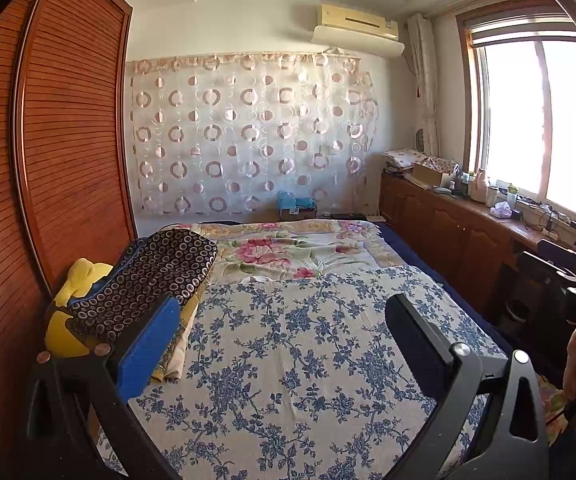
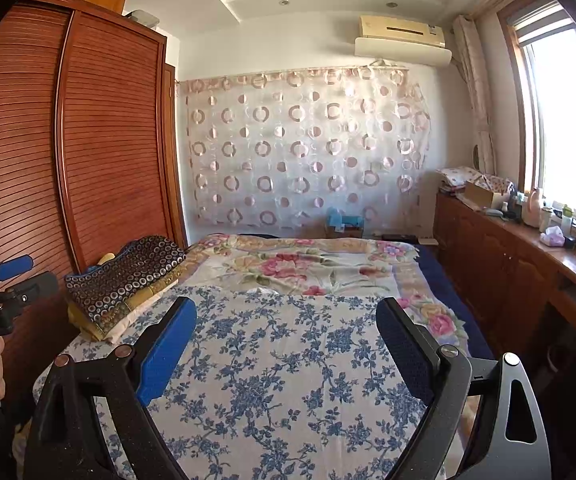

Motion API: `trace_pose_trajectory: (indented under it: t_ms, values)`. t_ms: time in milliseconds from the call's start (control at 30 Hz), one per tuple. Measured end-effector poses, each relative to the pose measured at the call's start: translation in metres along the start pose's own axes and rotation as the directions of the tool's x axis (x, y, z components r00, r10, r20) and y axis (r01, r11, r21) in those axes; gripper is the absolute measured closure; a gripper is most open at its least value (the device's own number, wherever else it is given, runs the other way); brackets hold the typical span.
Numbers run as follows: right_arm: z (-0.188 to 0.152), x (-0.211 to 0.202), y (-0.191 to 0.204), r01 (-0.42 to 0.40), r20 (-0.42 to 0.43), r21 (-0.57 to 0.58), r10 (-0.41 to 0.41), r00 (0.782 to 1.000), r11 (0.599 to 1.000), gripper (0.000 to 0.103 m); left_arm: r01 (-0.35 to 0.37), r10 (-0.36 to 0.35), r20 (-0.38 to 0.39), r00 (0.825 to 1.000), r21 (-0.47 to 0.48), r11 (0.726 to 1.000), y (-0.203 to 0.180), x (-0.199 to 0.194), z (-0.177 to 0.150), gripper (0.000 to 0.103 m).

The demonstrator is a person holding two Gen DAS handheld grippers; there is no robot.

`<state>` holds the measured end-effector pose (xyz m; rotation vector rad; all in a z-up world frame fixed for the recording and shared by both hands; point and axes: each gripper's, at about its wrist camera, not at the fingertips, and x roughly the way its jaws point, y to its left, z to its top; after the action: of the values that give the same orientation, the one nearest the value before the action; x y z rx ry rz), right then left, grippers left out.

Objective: Fold small clothes

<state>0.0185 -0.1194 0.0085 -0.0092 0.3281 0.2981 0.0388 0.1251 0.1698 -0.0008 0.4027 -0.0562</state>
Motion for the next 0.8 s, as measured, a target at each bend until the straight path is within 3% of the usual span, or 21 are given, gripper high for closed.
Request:
trace_pose_trajectory:
  t_ms: [800]
  values:
    - [0.0001,-0.0007,-0.0001,0.0,-0.001,0.005,0.0,1.0,1.0,0.011,0.0,0.0,0.002,1.0,0.002,1.0,0.0005,-0.0003,-0.0006,0.001]
